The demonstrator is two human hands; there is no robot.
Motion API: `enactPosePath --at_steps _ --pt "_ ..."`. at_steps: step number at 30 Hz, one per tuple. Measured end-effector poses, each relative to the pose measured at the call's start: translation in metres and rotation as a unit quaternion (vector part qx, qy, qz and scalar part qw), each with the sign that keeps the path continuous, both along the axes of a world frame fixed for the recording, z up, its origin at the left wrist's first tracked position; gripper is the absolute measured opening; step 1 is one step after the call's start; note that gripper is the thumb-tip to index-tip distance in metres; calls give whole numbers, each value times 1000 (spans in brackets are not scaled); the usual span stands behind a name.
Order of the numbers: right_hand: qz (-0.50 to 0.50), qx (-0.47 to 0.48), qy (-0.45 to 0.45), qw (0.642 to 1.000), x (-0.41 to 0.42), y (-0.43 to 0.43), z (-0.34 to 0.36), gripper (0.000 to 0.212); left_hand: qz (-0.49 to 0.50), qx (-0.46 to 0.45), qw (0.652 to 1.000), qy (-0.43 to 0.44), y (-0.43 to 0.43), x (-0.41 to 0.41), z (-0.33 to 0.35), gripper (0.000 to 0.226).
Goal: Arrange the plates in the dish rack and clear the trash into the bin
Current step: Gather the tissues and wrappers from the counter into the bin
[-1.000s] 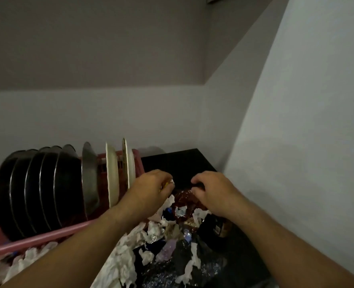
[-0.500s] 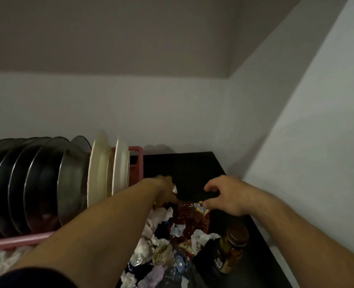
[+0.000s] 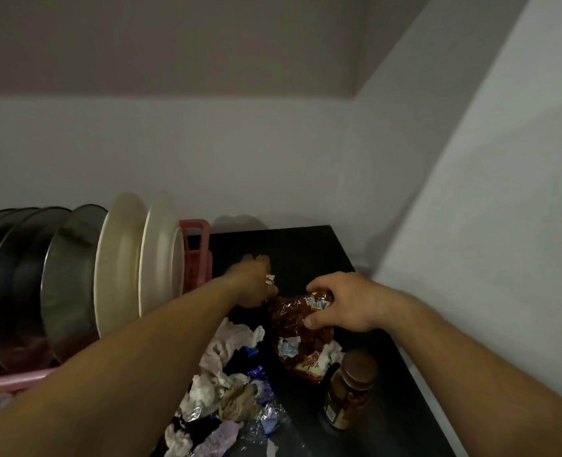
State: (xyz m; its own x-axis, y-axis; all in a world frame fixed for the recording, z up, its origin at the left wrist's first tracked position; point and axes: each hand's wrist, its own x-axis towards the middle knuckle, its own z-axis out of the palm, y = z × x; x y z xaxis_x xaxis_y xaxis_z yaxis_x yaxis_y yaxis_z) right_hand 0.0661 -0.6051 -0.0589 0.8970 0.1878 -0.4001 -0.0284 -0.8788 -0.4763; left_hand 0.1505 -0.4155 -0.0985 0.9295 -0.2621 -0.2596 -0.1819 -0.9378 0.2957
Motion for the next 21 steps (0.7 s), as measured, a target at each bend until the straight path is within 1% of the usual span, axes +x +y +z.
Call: enactPosePath --at_steps 4,7,11,12,13,15,16,18,21 --pt "48 -60 -23 997 13 -2 -15 90 -27 -111 986 -118 5 -17 19 32" --pt "71 -85 1 994 26 -2 -25 103 -39 -160 971 -172 9 -34 31 26" --pt "91 -85 46 991 39 4 -40 117 -45 -187 964 -182 14 -51 42 26" --pt "99 -89 53 990 41 6 -44 119 -46 -186 965 -180 15 -52 44 31" --pt "109 -94 60 988 42 8 -48 121 -49 -186 965 -180 17 -53 45 40" --pt "131 -111 79 982 44 10 -57 121 -46 -190 965 -172 19 -53 44 64" --pt "139 -120 89 979 45 11 -61 119 -40 -191 966 -169 19 -52 43 70" --pt "145 -127 90 977 46 11 -68 112 -33 -178 968 -175 19 -52 39 67" --pt "164 -140 44 975 49 14 -73 95 -25 -164 969 -183 20 -50 31 55"
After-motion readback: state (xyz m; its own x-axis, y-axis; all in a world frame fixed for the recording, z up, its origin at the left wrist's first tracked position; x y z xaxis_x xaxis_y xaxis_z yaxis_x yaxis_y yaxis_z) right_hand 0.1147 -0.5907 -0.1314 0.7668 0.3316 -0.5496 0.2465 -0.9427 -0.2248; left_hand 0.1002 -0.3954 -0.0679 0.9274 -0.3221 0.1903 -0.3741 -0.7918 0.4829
